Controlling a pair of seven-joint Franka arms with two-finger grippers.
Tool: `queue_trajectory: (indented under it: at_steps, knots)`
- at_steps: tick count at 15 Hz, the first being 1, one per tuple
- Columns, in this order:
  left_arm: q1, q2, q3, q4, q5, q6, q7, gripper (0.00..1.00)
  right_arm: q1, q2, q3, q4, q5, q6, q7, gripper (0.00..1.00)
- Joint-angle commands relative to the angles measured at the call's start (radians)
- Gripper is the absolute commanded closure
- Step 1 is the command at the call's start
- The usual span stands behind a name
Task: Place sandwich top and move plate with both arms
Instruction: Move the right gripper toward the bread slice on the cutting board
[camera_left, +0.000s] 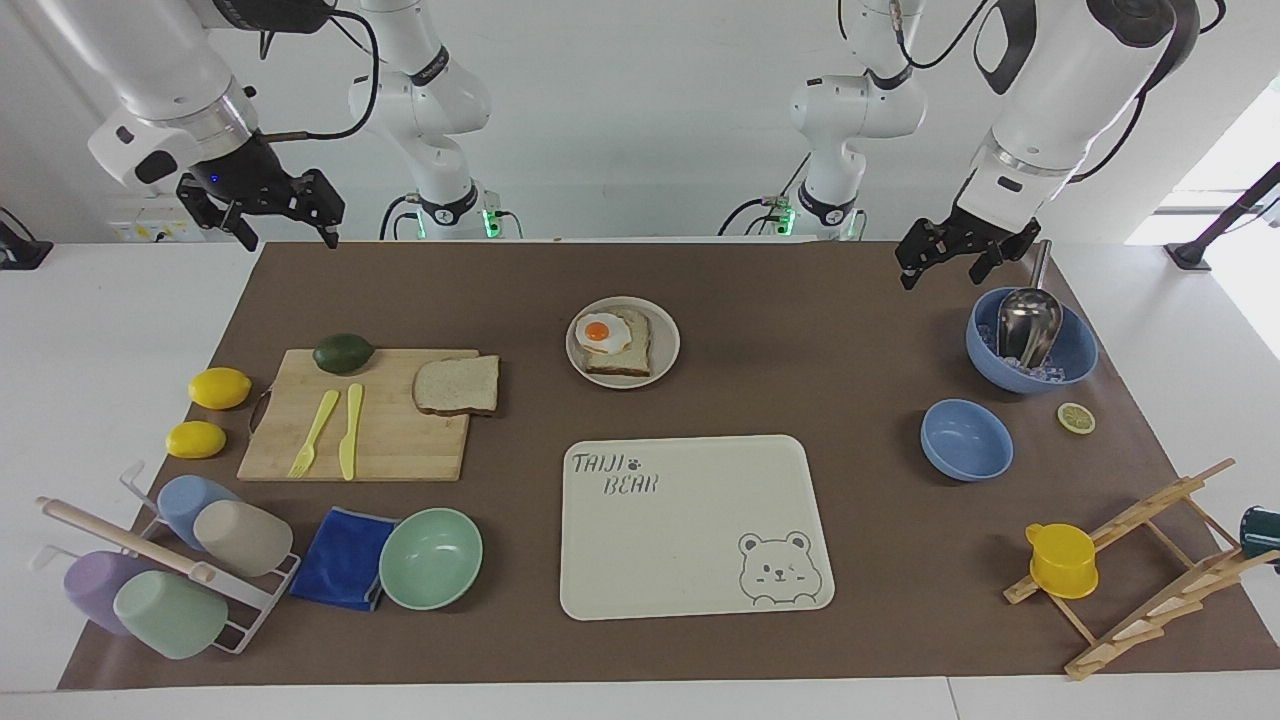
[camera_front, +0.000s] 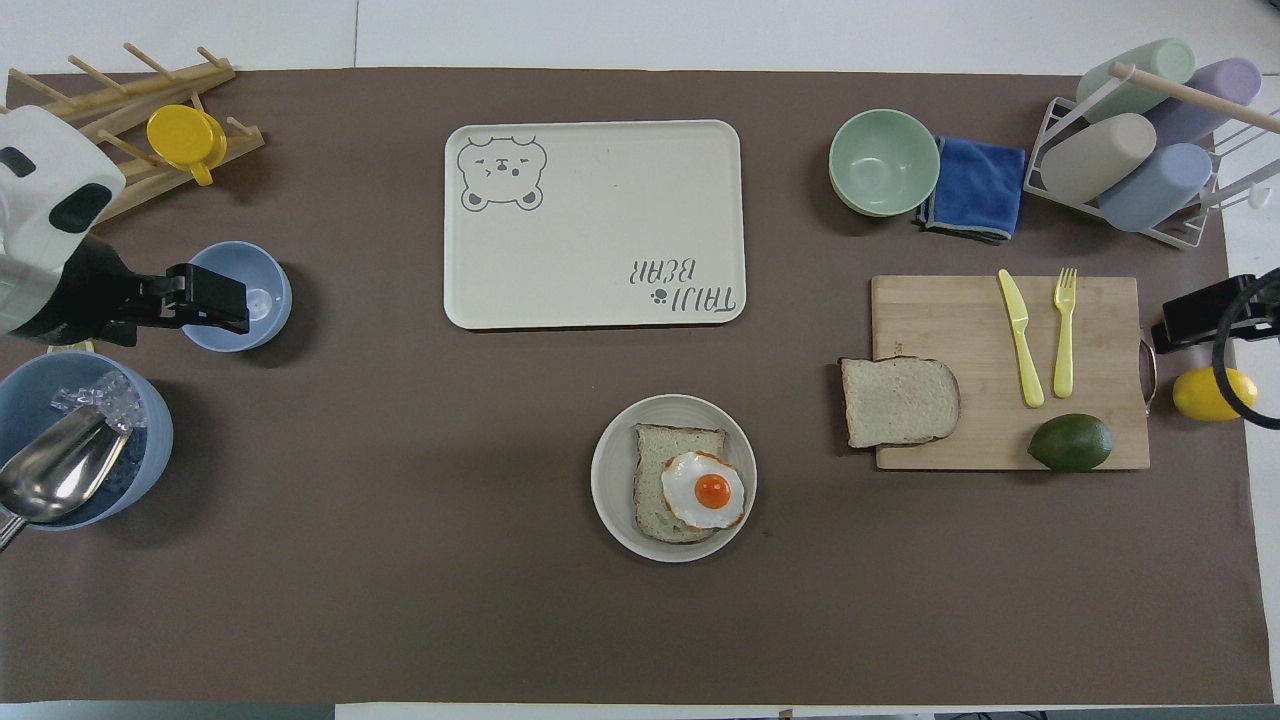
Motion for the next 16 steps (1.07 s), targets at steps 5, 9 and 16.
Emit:
queue_trajectory:
  at_steps: [5,9,16]
  knots:
    - [0.011,-0.025,-0.006,-0.024,-0.013,0.006,0.009,0.0,0.002,-0.011,0.004,-0.013,-0.027,-0.01,0.022,0.0]
    - [0.011,-0.025,-0.006,-0.024,-0.013,0.006,0.009,0.0,-0.005,-0.028,0.006,-0.05,-0.016,-0.006,-0.03,0.0]
    - [0.011,-0.025,-0.006,-0.024,-0.013,0.01,0.009,0.0,0.033,0.049,0.265,-0.269,-0.289,0.183,0.296,0.0]
